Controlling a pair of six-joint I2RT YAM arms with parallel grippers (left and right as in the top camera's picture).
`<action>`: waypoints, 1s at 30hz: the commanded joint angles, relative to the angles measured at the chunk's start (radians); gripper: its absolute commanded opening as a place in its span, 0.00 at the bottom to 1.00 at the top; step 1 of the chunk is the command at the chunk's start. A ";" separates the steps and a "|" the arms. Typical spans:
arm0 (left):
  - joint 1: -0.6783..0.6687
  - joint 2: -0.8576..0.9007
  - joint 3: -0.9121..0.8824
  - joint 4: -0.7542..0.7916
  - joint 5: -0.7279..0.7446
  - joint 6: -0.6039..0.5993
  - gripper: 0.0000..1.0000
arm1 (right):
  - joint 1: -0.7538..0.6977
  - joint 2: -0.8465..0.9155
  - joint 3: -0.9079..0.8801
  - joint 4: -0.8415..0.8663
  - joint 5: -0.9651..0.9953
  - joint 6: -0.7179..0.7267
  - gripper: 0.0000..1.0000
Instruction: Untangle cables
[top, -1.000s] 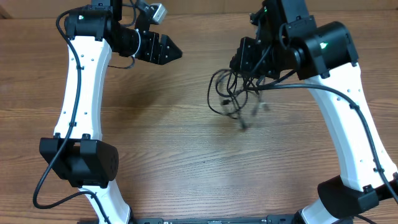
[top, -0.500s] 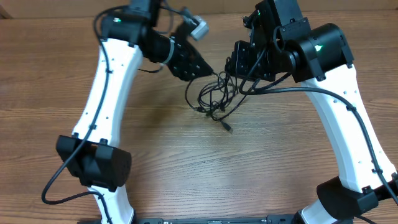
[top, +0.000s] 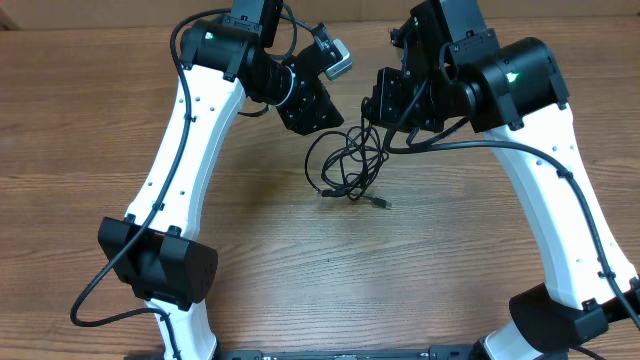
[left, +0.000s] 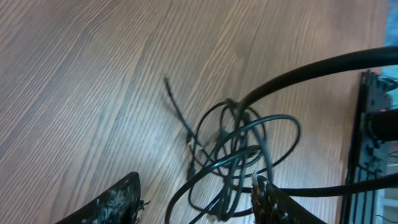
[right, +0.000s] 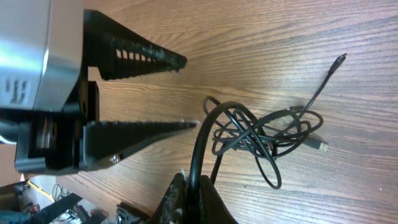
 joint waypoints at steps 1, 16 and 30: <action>0.006 -0.007 -0.009 0.000 -0.075 -0.021 0.58 | 0.003 -0.026 0.005 -0.004 -0.006 -0.008 0.04; 0.003 0.188 -0.103 -0.013 0.132 0.032 0.56 | 0.003 -0.026 0.005 -0.012 -0.006 -0.008 0.04; 0.082 0.180 0.270 -0.075 0.030 -0.407 0.04 | 0.003 0.000 0.004 -0.008 0.178 0.093 0.04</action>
